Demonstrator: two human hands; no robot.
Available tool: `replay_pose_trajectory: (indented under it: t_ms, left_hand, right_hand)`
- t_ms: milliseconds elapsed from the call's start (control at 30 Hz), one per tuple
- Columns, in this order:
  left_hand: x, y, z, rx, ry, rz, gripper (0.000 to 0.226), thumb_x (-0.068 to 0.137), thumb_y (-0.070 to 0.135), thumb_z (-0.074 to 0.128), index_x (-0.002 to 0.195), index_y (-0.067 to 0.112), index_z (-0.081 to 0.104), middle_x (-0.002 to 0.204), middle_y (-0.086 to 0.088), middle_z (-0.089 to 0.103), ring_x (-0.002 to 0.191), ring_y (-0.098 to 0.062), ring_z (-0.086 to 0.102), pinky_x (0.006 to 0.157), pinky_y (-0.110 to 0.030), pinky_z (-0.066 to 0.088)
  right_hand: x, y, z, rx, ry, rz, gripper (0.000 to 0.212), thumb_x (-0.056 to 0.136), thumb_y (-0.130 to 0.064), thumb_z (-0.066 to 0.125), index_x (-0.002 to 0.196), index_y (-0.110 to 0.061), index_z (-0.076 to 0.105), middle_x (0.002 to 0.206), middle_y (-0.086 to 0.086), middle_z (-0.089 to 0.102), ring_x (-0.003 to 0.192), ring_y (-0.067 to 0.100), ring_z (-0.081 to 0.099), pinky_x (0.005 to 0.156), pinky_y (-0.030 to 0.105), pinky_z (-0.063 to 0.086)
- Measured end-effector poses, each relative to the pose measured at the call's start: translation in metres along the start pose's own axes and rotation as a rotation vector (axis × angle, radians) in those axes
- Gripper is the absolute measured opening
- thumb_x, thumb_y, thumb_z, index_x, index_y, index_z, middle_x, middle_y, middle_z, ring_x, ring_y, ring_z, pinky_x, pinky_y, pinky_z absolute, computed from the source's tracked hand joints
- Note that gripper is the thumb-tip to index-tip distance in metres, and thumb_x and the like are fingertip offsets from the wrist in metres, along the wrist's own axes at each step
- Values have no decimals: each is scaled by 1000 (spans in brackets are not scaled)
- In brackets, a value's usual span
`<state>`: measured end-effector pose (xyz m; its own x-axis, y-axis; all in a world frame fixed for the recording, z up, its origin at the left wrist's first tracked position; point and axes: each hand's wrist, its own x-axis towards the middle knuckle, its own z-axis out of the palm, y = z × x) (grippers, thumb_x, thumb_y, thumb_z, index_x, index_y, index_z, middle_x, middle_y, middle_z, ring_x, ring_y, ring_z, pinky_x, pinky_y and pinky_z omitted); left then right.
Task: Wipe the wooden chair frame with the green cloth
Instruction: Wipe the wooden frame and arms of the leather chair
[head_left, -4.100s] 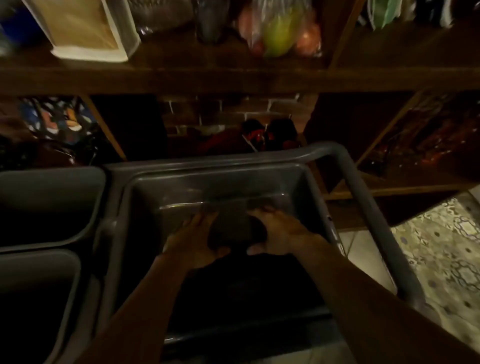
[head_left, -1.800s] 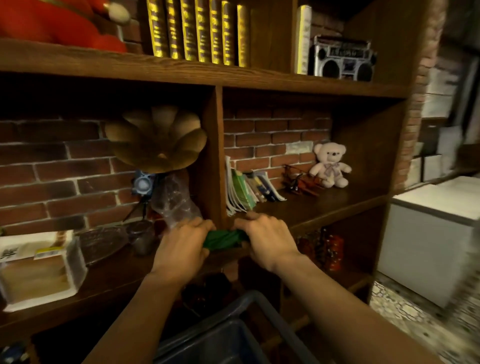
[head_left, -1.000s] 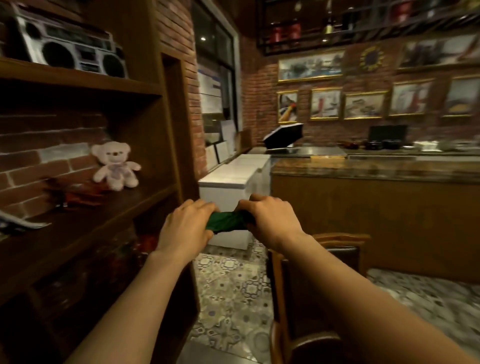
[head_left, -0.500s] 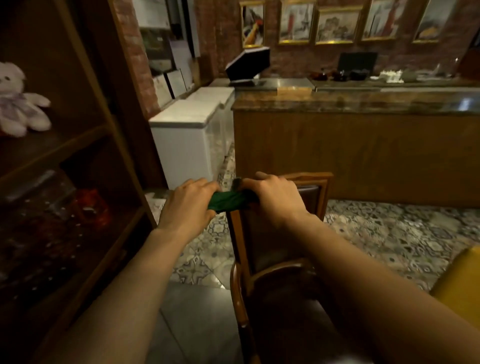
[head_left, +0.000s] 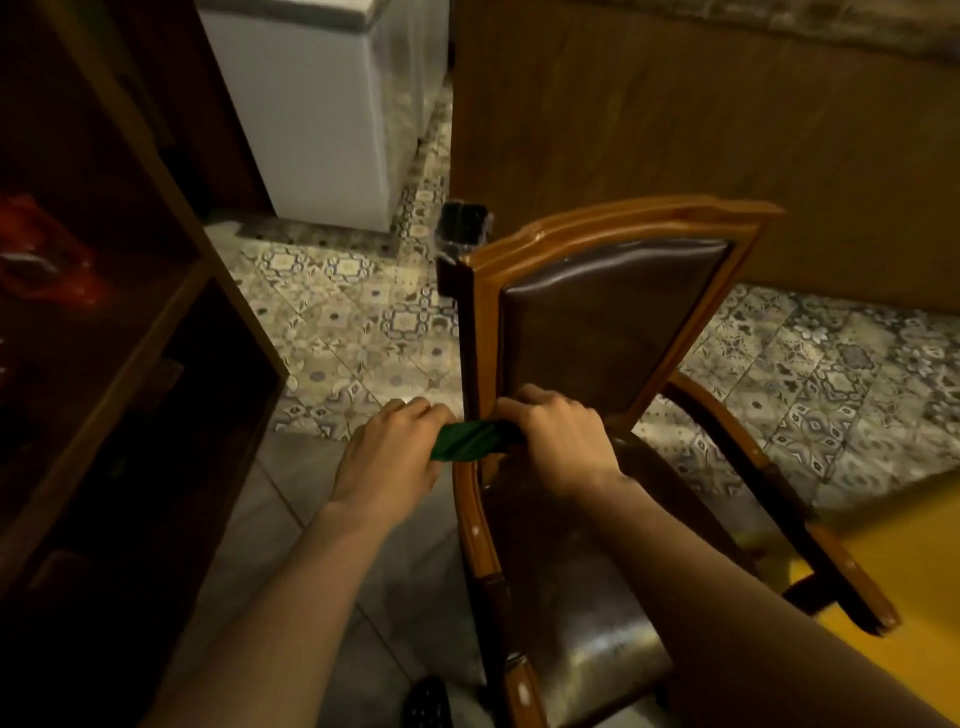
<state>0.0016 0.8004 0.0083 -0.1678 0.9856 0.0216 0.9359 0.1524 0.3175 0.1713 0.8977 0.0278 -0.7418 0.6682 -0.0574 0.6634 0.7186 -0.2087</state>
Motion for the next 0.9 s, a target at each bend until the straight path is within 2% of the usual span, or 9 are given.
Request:
replay_pose_trajectory:
  t_ms: [167, 300, 467, 567, 700, 800, 833, 900]
  left_hand:
    - [1, -16, 86, -27, -100, -48, 43, 79, 14, 73, 118, 26, 60, 110, 3, 61, 105, -23, 56, 76, -40, 54]
    - [-1, -20, 147, -48, -155, -83, 53, 77, 18, 75, 127, 25, 56, 116, 1, 62, 108, -25, 56, 82, -41, 54]
    - [-18, -15, 203, -112, -189, -160, 62, 78, 19, 78, 134, 22, 51, 125, -1, 57, 112, -25, 56, 86, -40, 53]
    - [-24, -18, 214, -163, -160, -167, 66, 76, 16, 79, 136, 20, 50, 127, -3, 55, 113, -26, 55, 87, -39, 52]
    - [-18, -29, 204, -293, -251, -131, 74, 72, 16, 74, 141, 20, 46, 132, -2, 52, 118, -24, 53, 94, -35, 47]
    - [-12, -45, 190, -508, -419, -171, 75, 71, 16, 63, 139, 30, 36, 137, 3, 54, 125, -16, 52, 103, -34, 46]
    - [-10, -50, 188, -544, -428, -173, 70, 74, 14, 60, 137, 32, 36, 138, 4, 55, 126, -14, 52, 104, -36, 46]
    - [-3, -57, 188, -486, -339, -140, 56, 84, 14, 52, 135, 35, 39, 139, 2, 54, 127, -12, 49, 104, -35, 43]
  right_hand:
    - [7, 20, 80, 22, -98, 61, 45, 92, -23, 64, 135, -34, 53, 117, 2, 57, 109, 31, 59, 76, 42, 51]
    - [8, 34, 131, 43, -145, 92, 45, 90, -17, 64, 133, -29, 57, 131, 4, 58, 117, 33, 56, 81, 46, 53]
    - [1, 40, 182, 187, -193, 84, 52, 81, -7, 68, 129, -25, 58, 130, 4, 55, 112, 34, 55, 77, 47, 54]
    - [-7, 42, 198, 306, -190, 82, 55, 81, -17, 64, 134, -24, 53, 133, 2, 52, 117, 29, 51, 86, 44, 53]
    - [-16, 40, 203, 363, -286, 39, 83, 76, -39, 60, 151, -16, 34, 160, 5, 32, 143, 28, 30, 112, 45, 39]
    - [-17, 36, 204, 310, -324, 7, 88, 77, -52, 55, 154, -18, 29, 165, 4, 23, 151, 27, 16, 116, 50, 34]
    - [-17, 35, 205, 264, -324, -3, 88, 80, -58, 53, 155, -20, 27, 165, 3, 23, 152, 27, 14, 115, 51, 35]
    - [-18, 29, 208, 169, -315, -8, 90, 84, -72, 48, 155, -22, 26, 165, 4, 23, 152, 29, 15, 115, 51, 36]
